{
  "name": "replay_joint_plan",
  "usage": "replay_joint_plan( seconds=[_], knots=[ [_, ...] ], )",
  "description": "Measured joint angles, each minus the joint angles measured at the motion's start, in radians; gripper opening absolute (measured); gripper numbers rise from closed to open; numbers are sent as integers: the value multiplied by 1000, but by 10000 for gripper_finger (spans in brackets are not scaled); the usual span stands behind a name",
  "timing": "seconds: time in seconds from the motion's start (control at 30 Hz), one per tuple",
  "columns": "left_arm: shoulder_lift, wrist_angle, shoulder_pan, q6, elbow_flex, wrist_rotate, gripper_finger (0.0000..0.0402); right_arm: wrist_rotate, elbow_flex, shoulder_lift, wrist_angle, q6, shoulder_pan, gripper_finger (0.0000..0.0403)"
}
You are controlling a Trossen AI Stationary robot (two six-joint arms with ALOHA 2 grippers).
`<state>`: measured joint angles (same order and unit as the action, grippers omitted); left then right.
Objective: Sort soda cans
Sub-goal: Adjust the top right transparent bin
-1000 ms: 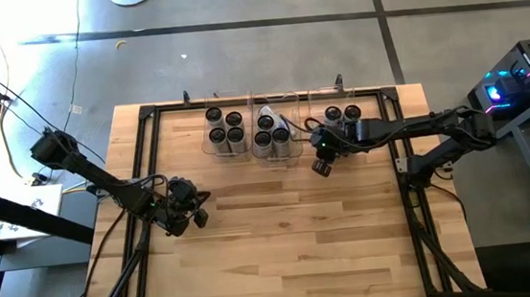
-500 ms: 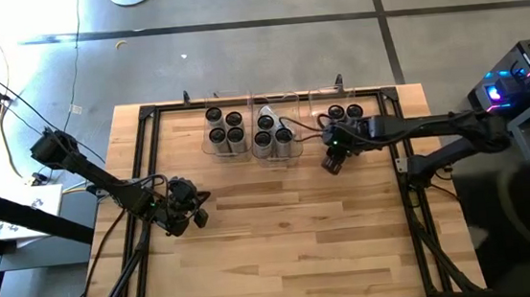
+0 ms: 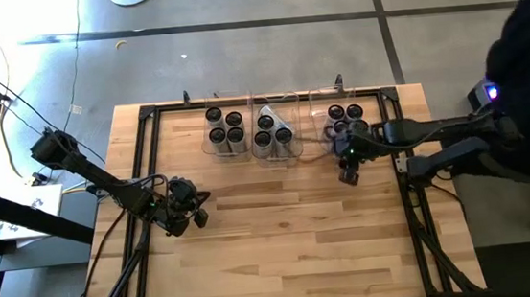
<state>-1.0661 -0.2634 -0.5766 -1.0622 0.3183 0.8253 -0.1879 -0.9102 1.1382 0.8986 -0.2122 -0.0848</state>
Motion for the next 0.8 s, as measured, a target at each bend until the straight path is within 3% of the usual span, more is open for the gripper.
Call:
replay_joint_plan(
  seconds=[0.1, 0.27, 0.57, 0.8],
  knots=[
    [0, 0, 0, 0, 0, 0, 0, -74, 21, 25, -40, 81, 51, 135],
    [0, 0, 0, 0, 0, 0, 0, -227, 29, 104, -70, 84, 75, 130],
    [0, 0, 0, 0, 0, 0, 0, -220, 29, 248, -158, 150, 9, 90],
    [0, 0, 0, 0, 0, 0, 0, -159, 29, 282, -230, 173, -14, 19]
  ],
)
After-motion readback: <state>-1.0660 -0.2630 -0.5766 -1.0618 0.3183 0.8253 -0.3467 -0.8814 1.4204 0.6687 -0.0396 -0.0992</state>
